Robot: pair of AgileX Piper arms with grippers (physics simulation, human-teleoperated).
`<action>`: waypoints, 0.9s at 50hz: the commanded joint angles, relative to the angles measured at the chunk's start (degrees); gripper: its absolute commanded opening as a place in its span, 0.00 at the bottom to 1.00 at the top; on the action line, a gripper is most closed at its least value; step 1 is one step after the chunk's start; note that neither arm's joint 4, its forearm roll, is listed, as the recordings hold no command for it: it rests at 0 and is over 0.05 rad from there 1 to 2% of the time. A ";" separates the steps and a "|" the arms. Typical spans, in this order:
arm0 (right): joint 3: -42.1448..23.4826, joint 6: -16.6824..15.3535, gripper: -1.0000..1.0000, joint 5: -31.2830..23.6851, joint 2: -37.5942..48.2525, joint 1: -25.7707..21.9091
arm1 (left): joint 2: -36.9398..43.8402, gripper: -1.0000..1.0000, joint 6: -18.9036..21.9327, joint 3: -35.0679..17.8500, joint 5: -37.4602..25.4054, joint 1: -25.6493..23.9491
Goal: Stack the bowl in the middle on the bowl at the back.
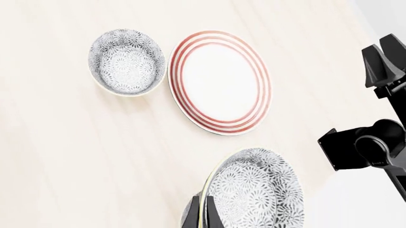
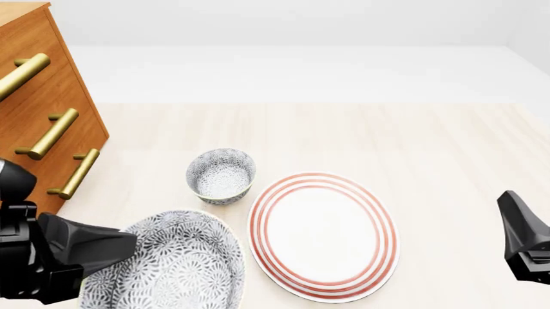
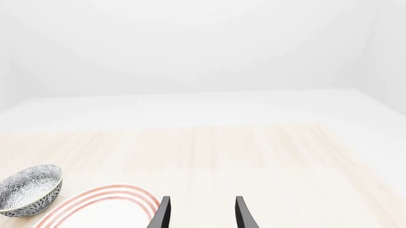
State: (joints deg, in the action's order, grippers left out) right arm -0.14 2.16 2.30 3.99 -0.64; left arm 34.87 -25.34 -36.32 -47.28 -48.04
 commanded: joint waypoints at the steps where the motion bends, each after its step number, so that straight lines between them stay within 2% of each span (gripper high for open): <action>1: 0.00 -0.08 1.00 0.03 0.04 -0.05 | -2.24 0.00 -0.96 1.14 -1.71 -3.02; 14: -0.01 -0.13 1.00 -0.20 -0.23 -0.08 | -7.37 0.00 -2.17 5.11 -4.50 -3.72; 23: -0.02 -0.21 1.00 0.16 0.07 -0.06 | -8.86 0.00 -1.37 6.84 -5.59 -3.14; 45: -0.03 -0.07 1.00 -0.02 -0.12 -0.04 | -6.60 0.00 -1.94 14.52 1.41 -5.34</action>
State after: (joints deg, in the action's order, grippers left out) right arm -0.17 2.01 2.42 4.00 -0.69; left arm 27.46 -27.16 -24.67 -48.73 -52.45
